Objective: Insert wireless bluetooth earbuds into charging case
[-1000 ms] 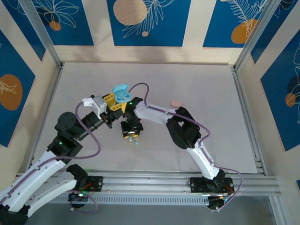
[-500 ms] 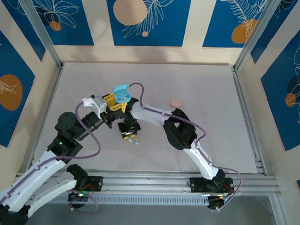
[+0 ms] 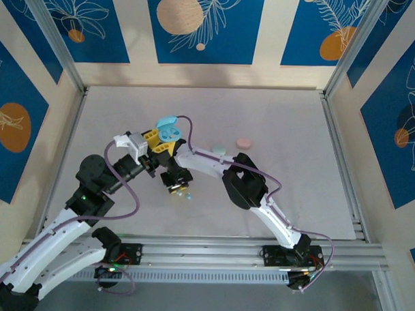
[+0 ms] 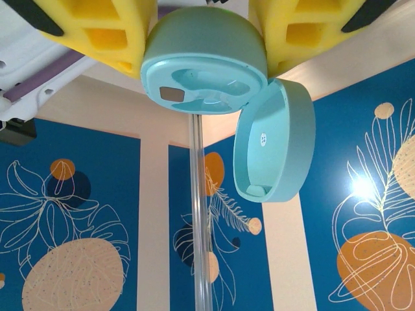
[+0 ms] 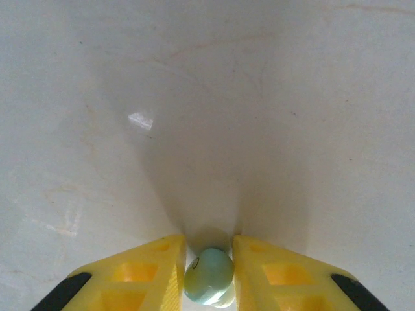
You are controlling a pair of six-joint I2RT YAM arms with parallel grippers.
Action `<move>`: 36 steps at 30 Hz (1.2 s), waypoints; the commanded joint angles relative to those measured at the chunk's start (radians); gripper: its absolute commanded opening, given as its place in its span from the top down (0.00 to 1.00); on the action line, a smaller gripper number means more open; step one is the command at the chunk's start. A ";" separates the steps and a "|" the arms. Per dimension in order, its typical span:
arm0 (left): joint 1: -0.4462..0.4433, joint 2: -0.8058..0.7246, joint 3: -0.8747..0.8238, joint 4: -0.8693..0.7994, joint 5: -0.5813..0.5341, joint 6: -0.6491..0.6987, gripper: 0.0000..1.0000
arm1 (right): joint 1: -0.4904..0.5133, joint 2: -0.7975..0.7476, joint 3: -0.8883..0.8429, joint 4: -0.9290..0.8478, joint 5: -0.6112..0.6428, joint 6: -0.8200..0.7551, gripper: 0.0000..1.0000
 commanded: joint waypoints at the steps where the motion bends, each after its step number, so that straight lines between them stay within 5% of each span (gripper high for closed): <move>1: -0.007 -0.009 0.025 0.019 0.001 -0.008 0.76 | 0.008 0.028 0.018 -0.037 0.005 -0.006 0.76; 10: -0.007 -0.010 0.025 0.015 -0.003 -0.008 0.76 | -0.002 -0.001 -0.003 -0.015 -0.030 -0.013 0.78; 16: -0.007 -0.010 0.024 0.011 -0.014 -0.005 0.76 | -0.054 -0.172 -0.157 0.132 -0.152 -0.023 0.78; 28: -0.007 0.020 0.020 0.030 -0.013 -0.008 0.76 | -0.358 -0.587 -0.634 0.557 -0.761 0.011 0.77; 36: -0.006 0.066 -0.003 0.063 -0.003 -0.010 0.76 | -0.541 -0.770 -0.801 0.650 -1.045 -0.033 0.77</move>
